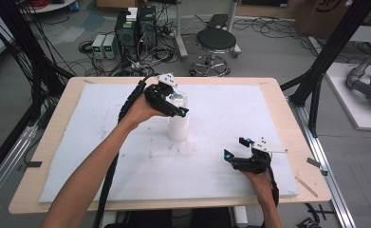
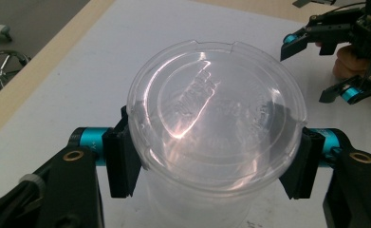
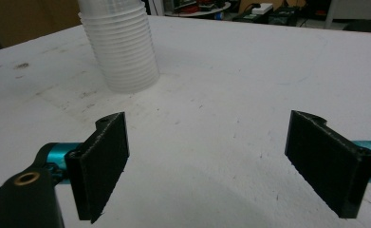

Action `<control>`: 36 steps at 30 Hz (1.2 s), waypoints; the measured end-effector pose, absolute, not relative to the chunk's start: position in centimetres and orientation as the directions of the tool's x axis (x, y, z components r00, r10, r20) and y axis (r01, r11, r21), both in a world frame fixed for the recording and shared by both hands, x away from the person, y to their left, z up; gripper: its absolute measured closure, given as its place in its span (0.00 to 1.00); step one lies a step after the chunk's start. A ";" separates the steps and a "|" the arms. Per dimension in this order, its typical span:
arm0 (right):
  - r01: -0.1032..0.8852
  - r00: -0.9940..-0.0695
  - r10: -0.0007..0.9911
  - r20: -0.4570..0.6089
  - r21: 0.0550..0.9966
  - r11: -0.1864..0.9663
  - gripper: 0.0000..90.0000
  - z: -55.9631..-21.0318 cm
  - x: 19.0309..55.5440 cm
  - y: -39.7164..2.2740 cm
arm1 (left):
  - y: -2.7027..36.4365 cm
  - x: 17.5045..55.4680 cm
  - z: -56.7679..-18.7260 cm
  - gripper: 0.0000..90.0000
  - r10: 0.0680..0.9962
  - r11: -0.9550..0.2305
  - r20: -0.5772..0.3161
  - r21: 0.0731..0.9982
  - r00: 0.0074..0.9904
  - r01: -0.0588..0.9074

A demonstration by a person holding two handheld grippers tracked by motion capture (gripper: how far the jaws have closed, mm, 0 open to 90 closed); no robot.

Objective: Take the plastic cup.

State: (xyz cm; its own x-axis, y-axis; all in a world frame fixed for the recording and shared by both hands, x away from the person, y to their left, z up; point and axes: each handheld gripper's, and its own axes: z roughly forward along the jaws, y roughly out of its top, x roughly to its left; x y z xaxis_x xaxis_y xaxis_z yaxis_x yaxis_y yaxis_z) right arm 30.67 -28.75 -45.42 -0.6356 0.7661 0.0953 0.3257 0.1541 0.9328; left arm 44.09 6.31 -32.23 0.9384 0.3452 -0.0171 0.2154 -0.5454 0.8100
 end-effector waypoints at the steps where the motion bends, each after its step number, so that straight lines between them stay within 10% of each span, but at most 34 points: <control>1: 0.325 -0.636 0.766 0.096 0.933 0.154 0.16 -45.4 30.7 -28.8 | 6.3 44.0 -31.7 0.39 0.344 -0.551 -0.013 0.807 0.939 0.213; 14: 0.324 -0.637 0.765 0.093 0.933 0.156 0.16 -45.4 30.7 -28.7 | 8.8 43.0 -23.4 0.39 0.381 -0.507 0.062 0.849 0.922 0.152; 36: 0.371 -0.635 0.758 0.146 0.919 0.135 0.16 -45.5 31.2 -29.0 | 12.7 38.5 -25.4 0.40 0.336 -0.468 0.038 0.874 0.941 0.132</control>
